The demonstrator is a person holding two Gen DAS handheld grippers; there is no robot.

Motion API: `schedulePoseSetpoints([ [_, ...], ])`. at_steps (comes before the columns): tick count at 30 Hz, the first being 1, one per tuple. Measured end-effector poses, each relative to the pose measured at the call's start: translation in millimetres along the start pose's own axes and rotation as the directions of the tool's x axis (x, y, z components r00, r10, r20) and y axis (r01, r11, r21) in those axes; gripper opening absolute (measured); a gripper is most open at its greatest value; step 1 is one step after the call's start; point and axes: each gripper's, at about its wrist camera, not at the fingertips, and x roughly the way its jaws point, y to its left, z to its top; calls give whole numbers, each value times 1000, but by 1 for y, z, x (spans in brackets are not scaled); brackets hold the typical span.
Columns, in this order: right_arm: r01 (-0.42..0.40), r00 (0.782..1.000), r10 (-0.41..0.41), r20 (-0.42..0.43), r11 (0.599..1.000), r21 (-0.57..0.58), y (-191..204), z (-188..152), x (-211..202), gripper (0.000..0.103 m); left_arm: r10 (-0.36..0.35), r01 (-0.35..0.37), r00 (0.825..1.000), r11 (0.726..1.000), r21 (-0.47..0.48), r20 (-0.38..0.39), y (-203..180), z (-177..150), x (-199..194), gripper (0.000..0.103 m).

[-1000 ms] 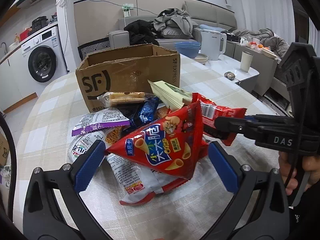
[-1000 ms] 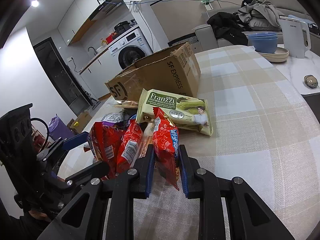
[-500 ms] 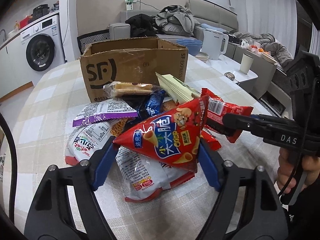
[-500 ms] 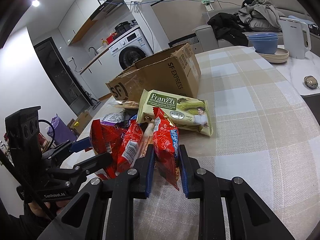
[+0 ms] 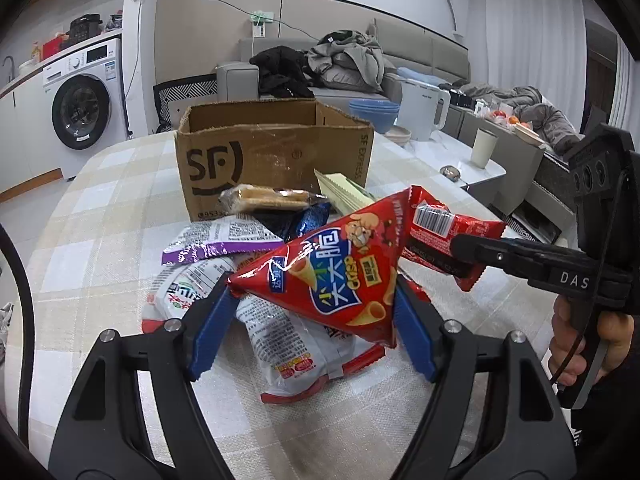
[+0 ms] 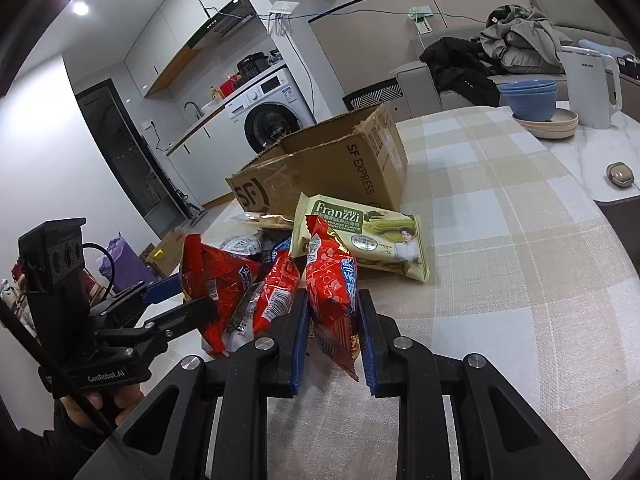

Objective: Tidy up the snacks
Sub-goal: 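Close the left gripper on the red triangular chip bag while the right gripper holds the Oreo pack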

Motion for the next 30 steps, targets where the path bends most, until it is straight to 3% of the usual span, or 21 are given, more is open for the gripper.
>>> schedulePoseSetpoints([
  [20,-43,997,44,59,999,-23,19,14,-16,23,29,-28,997,1000,-14,68,22,19,-37,65],
  [27,-46,998,47,45,998,-30,23,13,-11,23,28,-27,999,999,-19,26,26,5,-26,61],
  [30,-45,998,46,40,999,-27,22,13,-10,23,35,-35,999,999,9,-27,24,1,-13,61],
])
